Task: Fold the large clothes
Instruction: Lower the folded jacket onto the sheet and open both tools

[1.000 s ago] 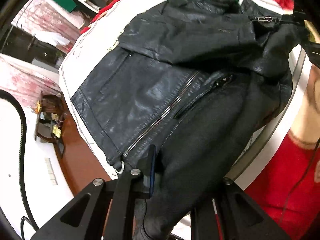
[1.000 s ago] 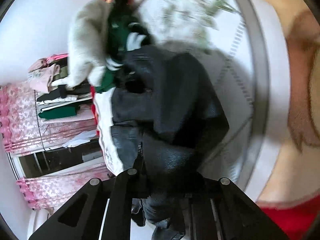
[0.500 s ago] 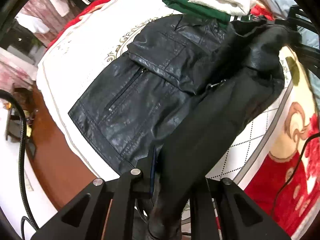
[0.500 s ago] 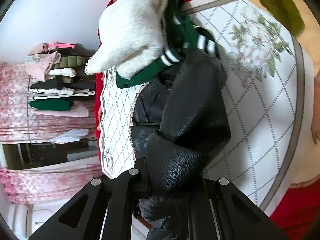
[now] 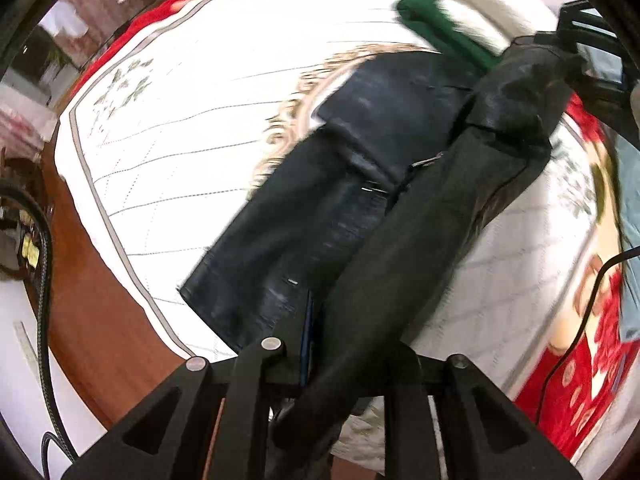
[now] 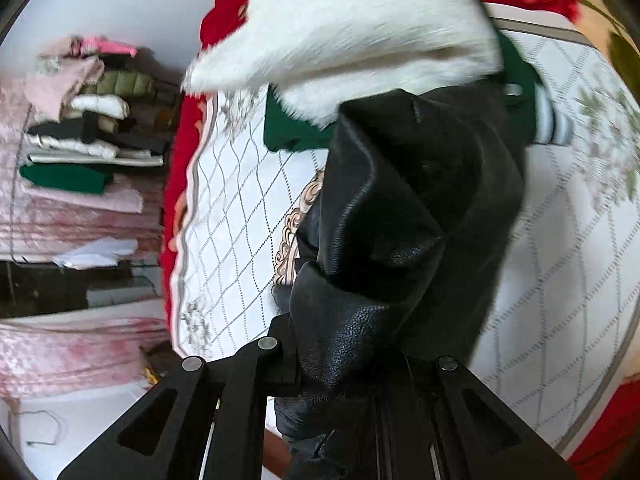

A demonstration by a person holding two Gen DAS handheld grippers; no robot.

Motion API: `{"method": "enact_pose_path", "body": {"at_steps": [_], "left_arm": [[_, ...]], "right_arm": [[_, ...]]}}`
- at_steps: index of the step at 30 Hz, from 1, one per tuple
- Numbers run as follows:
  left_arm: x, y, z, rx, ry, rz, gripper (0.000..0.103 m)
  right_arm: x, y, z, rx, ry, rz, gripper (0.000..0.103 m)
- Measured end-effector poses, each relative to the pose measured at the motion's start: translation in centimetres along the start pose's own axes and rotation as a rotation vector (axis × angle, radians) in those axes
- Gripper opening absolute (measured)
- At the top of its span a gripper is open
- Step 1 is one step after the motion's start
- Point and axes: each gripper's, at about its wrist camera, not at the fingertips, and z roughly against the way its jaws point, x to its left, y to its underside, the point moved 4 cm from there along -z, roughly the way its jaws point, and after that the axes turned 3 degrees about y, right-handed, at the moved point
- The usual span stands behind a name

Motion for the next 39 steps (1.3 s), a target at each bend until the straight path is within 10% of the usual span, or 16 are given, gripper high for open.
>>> {"method": "enact_pose_path", "body": {"at_steps": [9, 13, 16, 24, 32, 39], "left_arm": [[5.9, -2.1, -5.1, 0.107, 0.158, 0.125, 0.017], [7.9, -2.0, -4.9, 0.127, 0.24, 0.191, 0.033], [10.1, -2.0, -4.0, 0.111, 0.225, 0.218, 0.086], [13.3, -4.3, -2.8, 0.021, 0.102, 0.221, 0.086], [9.8, -6.1, -6.1, -0.011, 0.07, 0.175, 0.086], [10.6, -6.1, -12.2, 0.049, -0.001, 0.177, 0.097]], "right_arm": [[4.2, -0.7, -9.8, 0.097, 0.173, 0.085, 0.012], [5.1, -1.1, -12.3, 0.158, 0.186, 0.071, 0.025], [6.6, -1.1, -12.9, 0.185, 0.133, 0.065, 0.041], [6.9, -0.6, -11.1, 0.201, -0.181, 0.081, 0.054], [-4.3, -1.1, -1.8, -0.044, 0.086, 0.066, 0.057], [-15.2, -4.5, -4.2, -0.018, 0.119, -0.005, 0.058]]}}
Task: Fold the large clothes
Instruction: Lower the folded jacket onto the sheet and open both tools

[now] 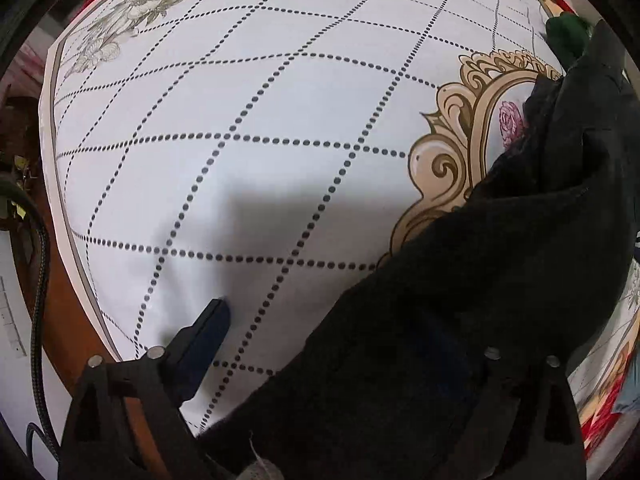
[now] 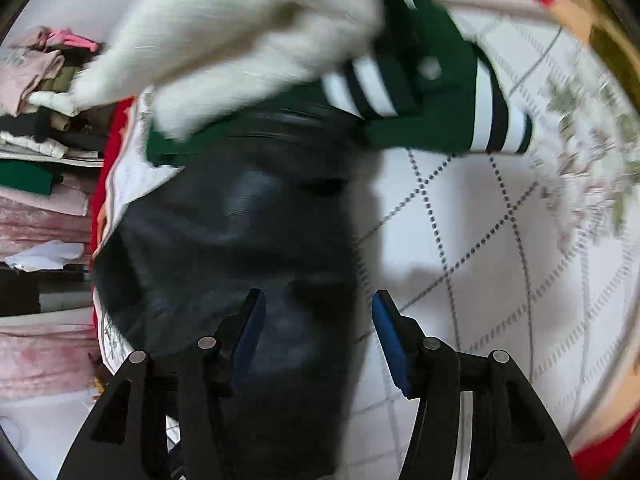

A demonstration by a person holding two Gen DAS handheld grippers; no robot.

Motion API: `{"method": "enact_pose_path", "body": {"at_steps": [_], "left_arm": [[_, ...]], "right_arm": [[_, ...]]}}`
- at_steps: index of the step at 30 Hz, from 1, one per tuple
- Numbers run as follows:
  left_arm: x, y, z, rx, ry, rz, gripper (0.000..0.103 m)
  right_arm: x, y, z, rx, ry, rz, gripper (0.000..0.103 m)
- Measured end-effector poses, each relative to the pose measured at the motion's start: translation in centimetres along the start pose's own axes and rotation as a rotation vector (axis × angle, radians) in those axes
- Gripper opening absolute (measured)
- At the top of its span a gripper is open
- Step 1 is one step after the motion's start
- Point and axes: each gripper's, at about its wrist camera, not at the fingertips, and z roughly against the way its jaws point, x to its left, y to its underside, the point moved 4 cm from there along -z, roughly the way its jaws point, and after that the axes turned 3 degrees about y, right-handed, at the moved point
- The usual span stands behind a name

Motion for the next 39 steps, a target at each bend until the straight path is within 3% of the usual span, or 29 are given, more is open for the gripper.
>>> {"method": "enact_pose_path", "body": {"at_steps": [4, 6, 7, 9, 11, 12, 15, 17, 19, 21, 24, 25, 27, 30, 32, 33, 37, 39], "left_arm": [[-0.2, -0.3, -0.1, -0.006, -0.024, -0.023, 0.098], [-0.2, -0.5, -0.2, -0.011, -0.037, -0.031, 0.099], [-0.3, -0.6, -0.2, -0.017, -0.055, -0.046, 0.1], [-0.7, -0.8, -0.3, -0.03, -0.073, -0.073, 0.103], [-1.1, -1.3, -0.5, -0.039, -0.087, -0.103, 0.103], [-1.2, -1.7, -0.5, -0.042, -0.089, -0.115, 0.103], [-1.9, -3.0, -0.2, -0.05, -0.109, -0.157, 0.103], [-2.7, -4.3, 0.5, -0.061, -0.117, -0.179, 0.103], [-3.8, -5.6, 2.1, -0.093, -0.11, -0.209, 0.103], [-4.8, -6.1, 3.8, -0.116, -0.094, -0.229, 0.103], [-6.5, -5.9, 6.2, -0.151, -0.071, -0.262, 0.103], [-7.3, -5.4, 6.9, -0.162, -0.065, -0.274, 0.103], [-9.3, -3.9, 7.7, -0.174, -0.041, -0.292, 0.103], [-13.4, -2.4, 8.3, -0.177, 0.014, -0.304, 0.103], [-15.5, -1.7, 7.7, -0.173, 0.044, -0.302, 0.103], [-16.3, -1.7, 7.2, -0.178, 0.046, -0.295, 0.103], [-18.9, -2.2, 3.7, -0.162, -0.015, -0.292, 0.103], [-18.7, -3.0, 1.7, -0.132, -0.014, -0.267, 0.103]], "right_arm": [[-2.0, -2.0, -4.8, 0.091, -0.246, -0.068, 0.061], [-2.1, -2.6, -5.4, 0.064, -0.334, -0.062, 0.059], [-1.9, -2.7, -5.4, 0.056, -0.363, -0.043, 0.055], [-2.1, -2.5, -5.1, 0.051, -0.379, -0.04, 0.026], [-3.3, -2.0, -3.9, 0.028, -0.414, -0.102, 0.014], [-4.1, -1.4, -2.9, 0.008, -0.422, -0.148, 0.013], [-6.3, 0.8, 0.3, -0.048, -0.372, -0.217, 0.012], [-10.1, 4.2, 2.9, -0.064, -0.332, -0.341, 0.012], [-13.3, 7.6, 5.3, -0.066, -0.246, -0.379, 0.012], [-16.3, 11.3, 7.3, -0.036, -0.121, -0.362, 0.015], [-19.0, 14.4, 9.0, 0.039, 0.017, -0.328, 0.036], [-19.4, 14.9, 9.5, 0.041, 0.043, -0.317, 0.038], [-19.5, 15.9, 11.5, 0.023, 0.118, -0.282, 0.041], [-17.3, 15.8, 15.4, -0.094, 0.214, -0.205, 0.041], [-15.2, 14.8, 17.8, -0.18, 0.222, -0.141, 0.041], [-13.3, 13.7, 18.1, -0.207, 0.176, -0.082, 0.041], [-7.0, 9.3, 13.7, -0.127, 0.003, 0.043, 0.041], [-4.9, 7.8, 10.4, -0.074, -0.012, 0.084, 0.041]]}}
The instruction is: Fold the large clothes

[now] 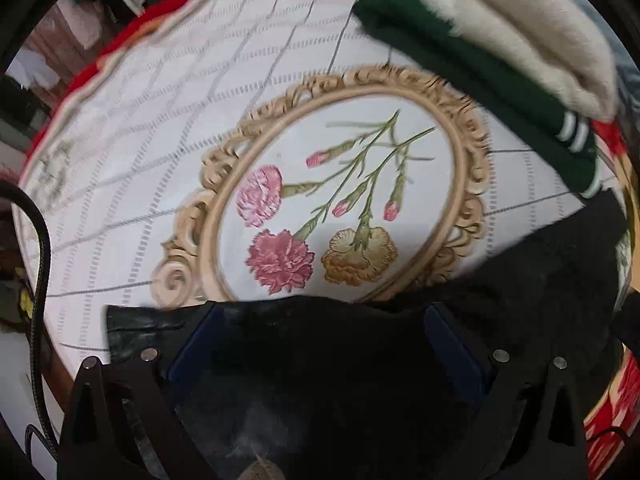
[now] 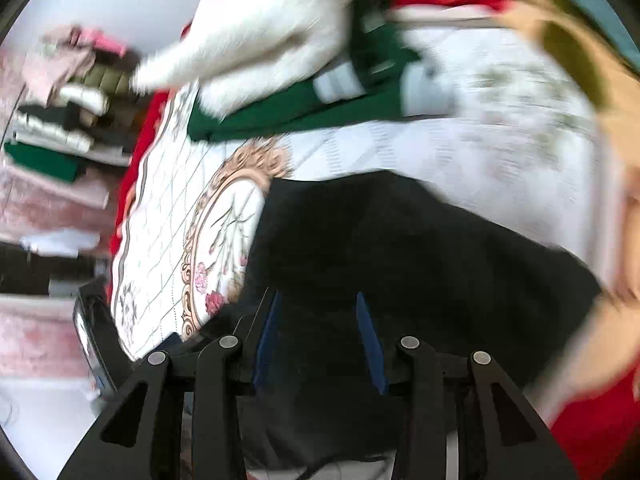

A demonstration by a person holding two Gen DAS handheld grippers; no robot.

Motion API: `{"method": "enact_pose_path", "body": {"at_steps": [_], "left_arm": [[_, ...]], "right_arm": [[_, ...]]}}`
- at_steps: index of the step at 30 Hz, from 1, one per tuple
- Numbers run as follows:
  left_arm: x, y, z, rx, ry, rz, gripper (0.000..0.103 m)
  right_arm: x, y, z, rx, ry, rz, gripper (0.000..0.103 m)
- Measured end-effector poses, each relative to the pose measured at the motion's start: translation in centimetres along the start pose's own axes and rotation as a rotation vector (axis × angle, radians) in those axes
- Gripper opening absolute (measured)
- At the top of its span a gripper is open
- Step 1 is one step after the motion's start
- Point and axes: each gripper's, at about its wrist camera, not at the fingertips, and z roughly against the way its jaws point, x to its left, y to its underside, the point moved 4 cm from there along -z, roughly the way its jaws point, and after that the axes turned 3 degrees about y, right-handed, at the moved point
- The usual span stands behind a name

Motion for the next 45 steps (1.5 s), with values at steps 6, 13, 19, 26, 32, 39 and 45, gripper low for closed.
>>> {"method": "enact_pose_path", "body": {"at_steps": [6, 13, 19, 26, 32, 39, 45], "left_arm": [[1.4, -0.8, -2.4, 0.027, 0.046, 0.052, 0.103], [0.7, 0.1, 2.0, -0.013, 0.016, 0.024, 0.103], [-1.8, 3.9, 3.9, -0.007, 0.065, 0.012, 0.103], [-4.0, 5.5, -1.8, 0.051, 0.033, -0.009, 0.103], [-4.4, 5.5, -1.8, 0.031, 0.034, -0.056, 0.103], [-4.9, 4.7, -1.8, 0.036, 0.026, -0.074, 0.103], [-5.4, 4.4, -1.7, 0.033, 0.026, -0.085, 0.103]], "right_arm": [[-0.8, -1.3, -9.5, 0.164, 0.173, -0.053, 0.033], [-1.0, -1.5, -6.4, 0.181, 0.094, -0.039, 0.036], [-5.8, 1.8, 4.1, 0.002, 0.016, -0.054, 0.061], [-17.7, 6.8, 7.2, -0.033, -0.008, -0.238, 0.07], [-21.3, 6.5, -0.2, -0.02, -0.287, -0.393, 0.07], [-19.1, 4.2, -2.7, -0.092, -0.462, -0.389, 0.069], [-17.6, 3.4, -4.6, -0.023, -0.466, -0.356, 0.067]]}}
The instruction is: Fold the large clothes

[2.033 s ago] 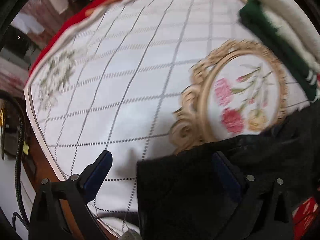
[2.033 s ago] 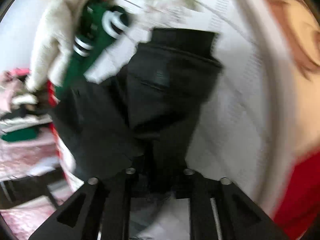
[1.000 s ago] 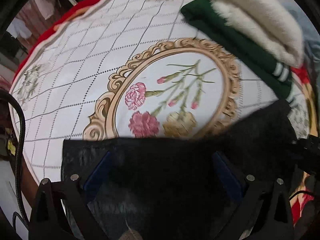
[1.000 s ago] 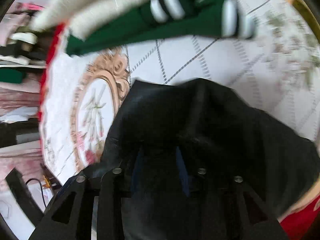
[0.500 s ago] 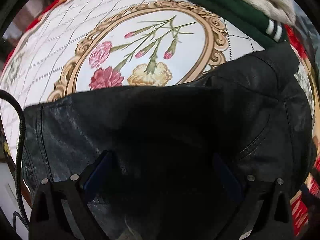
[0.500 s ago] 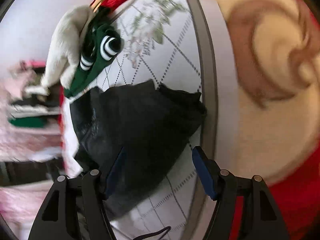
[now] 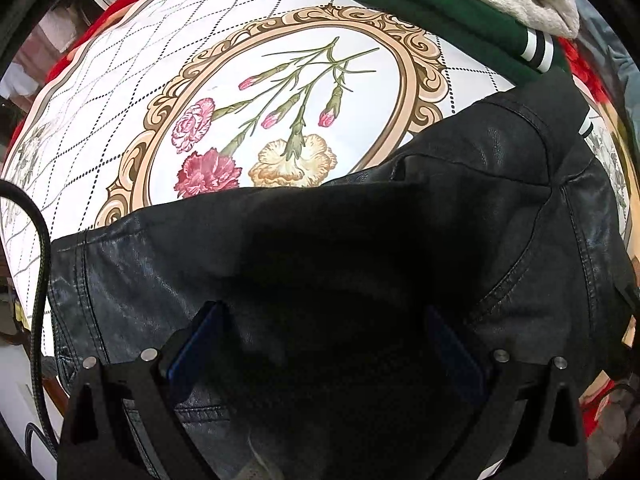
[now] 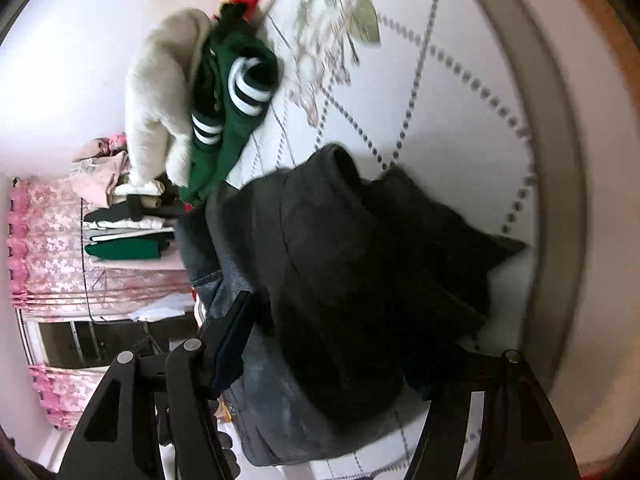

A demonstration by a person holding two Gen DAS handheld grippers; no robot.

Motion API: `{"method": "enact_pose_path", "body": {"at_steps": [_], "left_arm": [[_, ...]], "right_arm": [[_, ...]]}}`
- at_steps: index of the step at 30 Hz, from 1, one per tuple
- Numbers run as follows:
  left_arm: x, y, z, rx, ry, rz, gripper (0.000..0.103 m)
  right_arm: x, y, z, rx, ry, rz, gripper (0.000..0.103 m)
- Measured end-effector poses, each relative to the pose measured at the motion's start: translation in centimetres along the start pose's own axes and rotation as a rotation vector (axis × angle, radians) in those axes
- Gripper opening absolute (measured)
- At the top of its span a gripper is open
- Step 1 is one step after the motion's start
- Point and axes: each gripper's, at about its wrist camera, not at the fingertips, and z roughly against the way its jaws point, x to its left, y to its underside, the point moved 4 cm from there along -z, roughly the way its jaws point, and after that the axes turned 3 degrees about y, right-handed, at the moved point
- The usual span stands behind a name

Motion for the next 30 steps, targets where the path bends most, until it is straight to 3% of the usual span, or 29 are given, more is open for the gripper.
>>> {"method": "enact_pose_path", "body": {"at_steps": [1, 2, 3, 9, 15, 18, 20, 24, 30], "left_arm": [[-0.1, -0.1, -0.1, 0.0, 0.002, 0.002, 0.103], [-0.1, -0.1, -0.1, -0.002, 0.005, 0.004, 0.103], [-0.1, -0.2, -0.2, -0.008, 0.006, 0.005, 0.103], [-1.1, -1.9, -0.5, -0.037, 0.042, -0.06, 0.103], [-5.4, -5.3, -1.7, -0.057, 0.191, -0.114, 0.103], [-5.5, -6.3, -1.2, -0.031, 0.251, -0.071, 0.103], [-3.5, -6.3, 0.8, -0.052, 0.297, 0.015, 0.103], [4.3, -4.7, 6.4, -0.129, 0.331, 0.226, 0.103], [18.2, -0.3, 13.6, -0.246, 0.184, 0.447, 0.102]], "right_arm": [[0.2, -0.5, -0.7, 0.006, -0.003, -0.011, 0.066], [0.5, -0.7, -1.1, 0.006, -0.006, -0.015, 0.056], [1.0, -1.0, -1.4, 0.001, 0.016, -0.009, 0.031], [5.0, -1.0, 0.7, -0.097, -0.021, 0.009, 0.021], [13.2, 0.0, 5.2, -0.205, 0.034, 0.201, 0.02], [17.7, 0.7, 5.6, -0.21, 0.099, 0.336, 0.02], [19.9, 1.6, 5.4, -0.188, 0.096, 0.39, 0.02], [25.1, 5.2, 3.4, -0.115, 0.094, 0.539, 0.02], [30.4, 14.1, -4.0, 0.09, 0.034, 0.696, 0.02]]}}
